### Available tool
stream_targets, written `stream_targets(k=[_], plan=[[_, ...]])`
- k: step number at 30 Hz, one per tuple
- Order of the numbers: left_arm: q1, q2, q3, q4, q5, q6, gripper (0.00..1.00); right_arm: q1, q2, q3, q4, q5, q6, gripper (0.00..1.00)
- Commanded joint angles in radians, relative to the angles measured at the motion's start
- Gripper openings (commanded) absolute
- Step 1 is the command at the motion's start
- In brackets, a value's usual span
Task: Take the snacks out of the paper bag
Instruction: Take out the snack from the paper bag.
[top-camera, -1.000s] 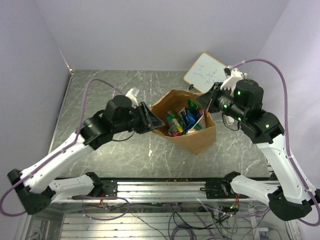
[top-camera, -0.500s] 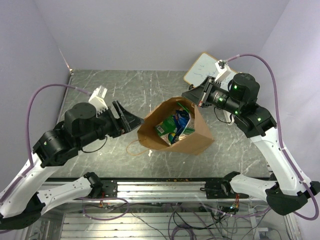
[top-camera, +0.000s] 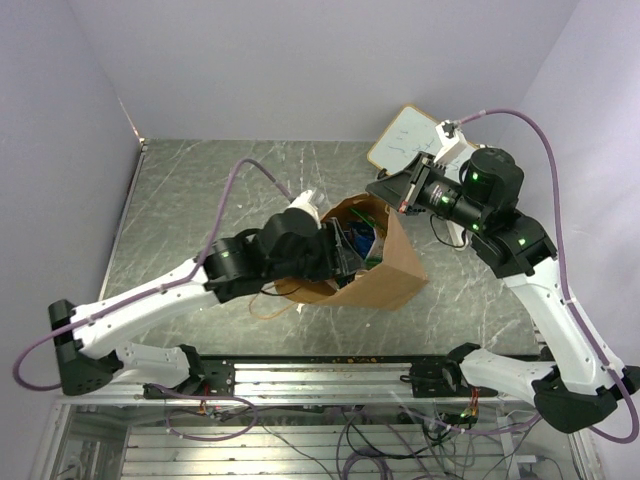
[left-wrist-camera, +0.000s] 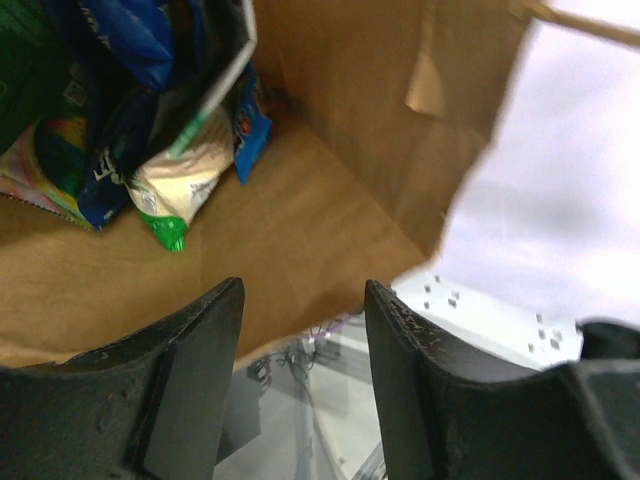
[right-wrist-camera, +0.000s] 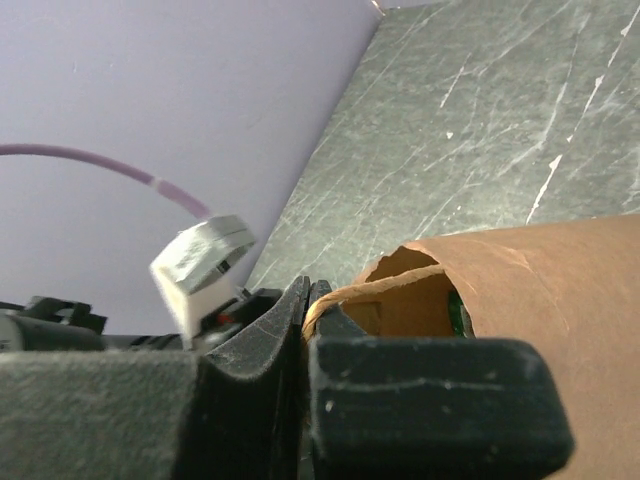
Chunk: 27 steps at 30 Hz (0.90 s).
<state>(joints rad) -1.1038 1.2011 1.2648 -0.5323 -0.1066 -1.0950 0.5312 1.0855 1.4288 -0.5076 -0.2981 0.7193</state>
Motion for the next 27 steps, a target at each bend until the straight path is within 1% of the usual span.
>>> stream_targets(k=[1,4,8,12,15,17,20,24,26,27], plan=[[-0.002,0.102,0.055,0.046,-0.129,-0.125,0.61,-0.002,-0.061,0.009,0.017,0.027,0.011,0.0],[-0.002,0.179,0.095,0.048,-0.211,-0.171,0.63,-0.002,-0.085,-0.02,0.034,0.033,0.034,0.0],[-0.004,0.287,0.186,0.039,-0.314,-0.223,0.64,-0.002,-0.106,-0.043,0.061,0.024,0.059,0.0],[-0.005,0.379,0.253,0.06,-0.39,-0.256,0.62,-0.002,-0.105,-0.033,0.056,0.014,0.052,0.0],[-0.004,0.433,0.313,0.037,-0.429,-0.289,0.62,-0.002,-0.101,-0.026,0.048,0.003,0.043,0.0],[-0.005,0.467,0.361,-0.019,-0.457,-0.304,0.63,-0.002,-0.103,-0.022,0.047,0.005,0.037,0.0],[-0.004,0.507,0.408,-0.118,-0.486,-0.355,0.64,-0.002,-0.102,-0.01,0.039,0.008,0.026,0.0],[-0.005,0.532,0.401,-0.129,-0.474,-0.352,0.59,-0.002,-0.089,0.013,0.017,0.013,0.005,0.0],[-0.006,0.541,0.401,-0.14,-0.469,-0.354,0.59,-0.002,-0.086,0.019,0.015,0.016,-0.001,0.0],[-0.007,0.544,0.391,-0.119,-0.467,-0.34,0.59,-0.002,-0.087,0.021,0.015,0.016,-0.003,0.0]])
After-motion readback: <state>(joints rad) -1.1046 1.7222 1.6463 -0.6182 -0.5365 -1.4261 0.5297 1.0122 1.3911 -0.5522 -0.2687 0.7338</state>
